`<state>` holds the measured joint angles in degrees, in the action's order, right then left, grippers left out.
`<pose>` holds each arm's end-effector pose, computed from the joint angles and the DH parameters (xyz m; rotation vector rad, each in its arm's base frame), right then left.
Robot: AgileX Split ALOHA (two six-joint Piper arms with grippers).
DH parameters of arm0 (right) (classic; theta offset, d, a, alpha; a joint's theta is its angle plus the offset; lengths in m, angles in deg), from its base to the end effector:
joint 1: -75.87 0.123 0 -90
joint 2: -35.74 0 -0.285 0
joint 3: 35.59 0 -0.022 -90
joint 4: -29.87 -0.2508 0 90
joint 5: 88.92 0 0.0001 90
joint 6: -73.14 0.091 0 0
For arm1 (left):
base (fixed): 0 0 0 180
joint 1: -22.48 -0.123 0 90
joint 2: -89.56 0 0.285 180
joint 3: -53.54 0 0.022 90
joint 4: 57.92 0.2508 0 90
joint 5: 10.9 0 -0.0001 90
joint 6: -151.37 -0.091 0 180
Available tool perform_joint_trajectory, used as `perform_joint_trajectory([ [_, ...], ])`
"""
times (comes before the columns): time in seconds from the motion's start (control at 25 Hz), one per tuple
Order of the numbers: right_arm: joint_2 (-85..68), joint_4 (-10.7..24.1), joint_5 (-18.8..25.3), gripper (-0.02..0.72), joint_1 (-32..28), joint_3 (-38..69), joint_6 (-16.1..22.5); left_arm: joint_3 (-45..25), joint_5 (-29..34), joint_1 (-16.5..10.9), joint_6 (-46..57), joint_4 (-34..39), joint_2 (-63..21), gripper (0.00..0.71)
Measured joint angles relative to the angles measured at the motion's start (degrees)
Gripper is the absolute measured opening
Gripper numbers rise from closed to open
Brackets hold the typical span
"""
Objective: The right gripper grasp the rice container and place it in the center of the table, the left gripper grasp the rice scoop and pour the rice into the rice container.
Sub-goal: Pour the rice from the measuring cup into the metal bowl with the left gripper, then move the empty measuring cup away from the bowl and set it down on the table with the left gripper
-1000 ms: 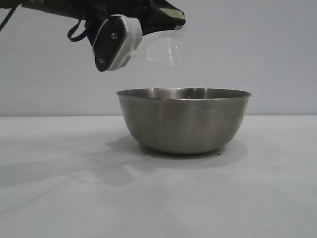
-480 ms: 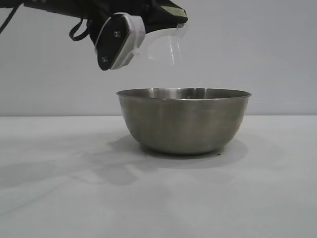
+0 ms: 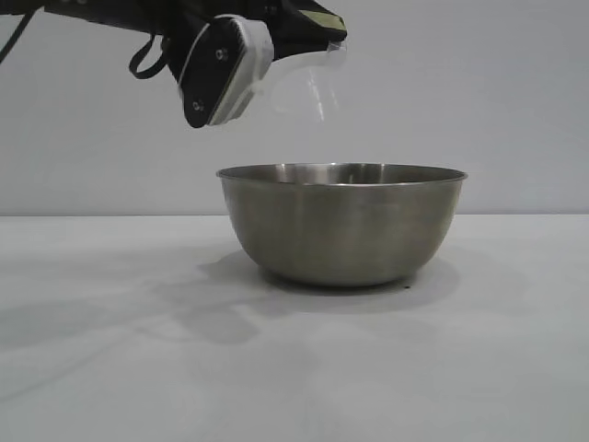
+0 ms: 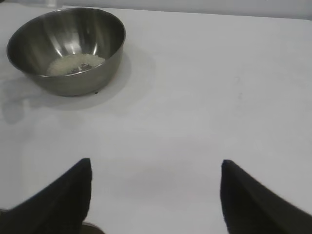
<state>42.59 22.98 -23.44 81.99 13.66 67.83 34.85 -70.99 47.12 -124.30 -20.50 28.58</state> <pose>-0.0109 0.0088 0.2679 -0.2229 2.1076 0.1541 0.3438 -0.2104 0.2100 1.5406 0.0470 0.8895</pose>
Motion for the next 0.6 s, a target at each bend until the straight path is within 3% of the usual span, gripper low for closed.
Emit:
perform_joint_trajectory([
  [0.12, 0.0, 0.0, 0.0, 0.481, 0.0, 0.0, 0.0, 0.0, -3.64, 0.04, 7.63, -5.44, 0.0, 0.0],
  [0.28, 0.0, 0.0, 0.0, 0.481, 0.0, 0.0, 0.0, 0.0, -4.87, 0.13, 14.72, -18.65, 0.0, 0.0],
  [0.6, 0.0, 0.0, 0.0, 0.481, 0.0, 0.0, 0.0, 0.0, -4.95, 0.02, 31.84, -52.34, 0.0, 0.0],
])
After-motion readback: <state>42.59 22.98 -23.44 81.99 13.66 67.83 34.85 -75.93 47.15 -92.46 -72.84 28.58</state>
